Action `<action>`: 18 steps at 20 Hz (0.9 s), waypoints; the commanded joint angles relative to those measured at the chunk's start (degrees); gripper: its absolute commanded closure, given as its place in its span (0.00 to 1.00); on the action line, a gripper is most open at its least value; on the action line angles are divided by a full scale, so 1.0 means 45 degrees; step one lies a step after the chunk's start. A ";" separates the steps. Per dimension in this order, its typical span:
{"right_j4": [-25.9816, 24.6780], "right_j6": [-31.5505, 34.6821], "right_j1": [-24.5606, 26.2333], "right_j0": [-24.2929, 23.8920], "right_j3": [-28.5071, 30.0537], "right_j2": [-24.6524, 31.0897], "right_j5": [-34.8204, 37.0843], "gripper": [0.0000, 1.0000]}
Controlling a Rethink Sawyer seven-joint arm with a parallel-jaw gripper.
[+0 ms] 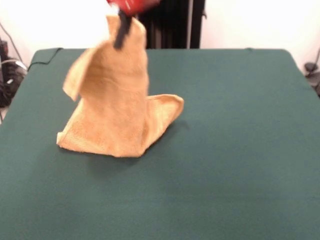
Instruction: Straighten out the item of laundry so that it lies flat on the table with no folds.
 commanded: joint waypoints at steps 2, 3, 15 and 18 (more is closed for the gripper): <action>0.0498 -1.4708 -0.8313 -0.3915 0.7893 0.7299 -0.2408 1.00; 0.0273 -1.5303 -0.8479 -0.4314 0.8180 0.7566 -0.2533 1.00; -0.5200 -1.9129 -0.8693 -0.4899 0.6593 0.6213 0.1713 1.00; -0.5108 -1.9387 -0.9058 -0.5174 0.6918 0.6216 0.1644 1.00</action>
